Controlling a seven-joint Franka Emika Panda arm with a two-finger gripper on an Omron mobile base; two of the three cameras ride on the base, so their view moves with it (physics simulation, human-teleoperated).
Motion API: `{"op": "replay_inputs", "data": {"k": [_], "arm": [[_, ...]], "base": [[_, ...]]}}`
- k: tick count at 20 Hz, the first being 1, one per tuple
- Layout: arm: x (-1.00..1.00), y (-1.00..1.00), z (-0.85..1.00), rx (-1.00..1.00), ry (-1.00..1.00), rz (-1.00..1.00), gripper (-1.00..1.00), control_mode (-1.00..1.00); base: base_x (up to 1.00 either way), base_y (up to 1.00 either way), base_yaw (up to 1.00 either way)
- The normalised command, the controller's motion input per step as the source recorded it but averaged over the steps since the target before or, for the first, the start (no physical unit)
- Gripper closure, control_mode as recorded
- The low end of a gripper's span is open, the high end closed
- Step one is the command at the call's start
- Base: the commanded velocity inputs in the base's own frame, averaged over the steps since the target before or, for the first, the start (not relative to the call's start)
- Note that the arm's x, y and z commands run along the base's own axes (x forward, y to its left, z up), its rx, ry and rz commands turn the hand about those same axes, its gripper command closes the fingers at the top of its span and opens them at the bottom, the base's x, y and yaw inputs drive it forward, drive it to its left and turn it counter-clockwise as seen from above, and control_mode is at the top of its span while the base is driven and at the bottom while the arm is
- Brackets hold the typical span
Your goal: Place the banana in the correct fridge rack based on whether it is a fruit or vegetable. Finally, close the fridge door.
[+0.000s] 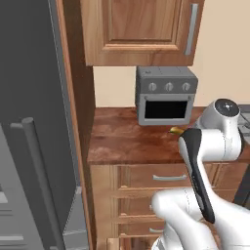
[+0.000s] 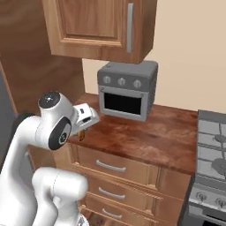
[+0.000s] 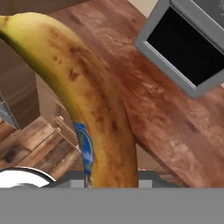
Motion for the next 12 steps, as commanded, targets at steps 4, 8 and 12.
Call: {"op": "replay_inputs", "data": {"k": [4,8,12], "arm": [[0.00,0.00,0.00,0.00,0.00,0.00,1.00,1.00],[0.00,0.00,0.00,0.00,0.00,0.00,1.00,1.00],[0.00,0.00,0.00,0.00,0.00,0.00,1.00,1.00]], "base": [[-0.83,-0.50,0.37],[-0.61,0.02,0.54],[-0.35,0.59,0.57]]}}
